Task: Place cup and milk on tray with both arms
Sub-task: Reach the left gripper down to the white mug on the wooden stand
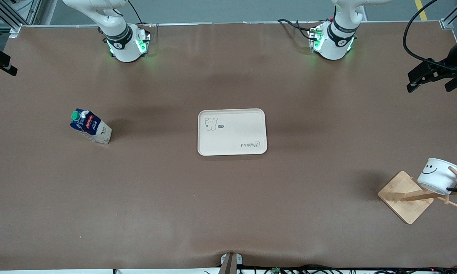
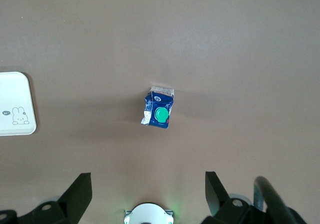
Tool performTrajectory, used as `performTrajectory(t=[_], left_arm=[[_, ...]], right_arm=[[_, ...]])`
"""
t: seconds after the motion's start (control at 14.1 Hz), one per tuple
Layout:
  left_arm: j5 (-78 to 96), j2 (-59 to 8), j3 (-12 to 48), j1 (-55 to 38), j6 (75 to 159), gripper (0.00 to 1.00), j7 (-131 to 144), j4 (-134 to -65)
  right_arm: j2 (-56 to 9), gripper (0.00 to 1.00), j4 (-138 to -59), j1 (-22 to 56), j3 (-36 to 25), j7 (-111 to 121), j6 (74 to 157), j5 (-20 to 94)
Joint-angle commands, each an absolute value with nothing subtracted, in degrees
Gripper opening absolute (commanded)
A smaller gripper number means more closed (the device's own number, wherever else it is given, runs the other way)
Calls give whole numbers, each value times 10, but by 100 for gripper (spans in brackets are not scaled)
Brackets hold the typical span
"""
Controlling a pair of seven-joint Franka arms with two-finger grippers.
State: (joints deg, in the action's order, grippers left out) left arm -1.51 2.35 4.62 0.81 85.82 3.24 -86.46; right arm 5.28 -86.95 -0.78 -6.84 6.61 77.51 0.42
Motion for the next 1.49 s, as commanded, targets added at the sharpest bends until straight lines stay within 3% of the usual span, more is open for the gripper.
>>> performTrajectory(t=[0.0,0.36,0.64,1.14,1.42], left_arm=[[-25,19,41,3,847,100,26,-857],[-25,9,37,9,847,100,27,-853],[-23,-5,37,88,878,100,23,-863],[54,6,39,199,1129,100,-4,-1018],[72,2,40,199,1288,100,-25,-1098]], right_arm=[[54,100,-871,-12,-66,64,773,0],[54,100,-871,-12,-67,64,772,0],[53,100,-871,-17,-66,64,772,1],[52,100,-871,-18,-67,64,771,1],[49,100,-871,-20,-67,64,770,1]])
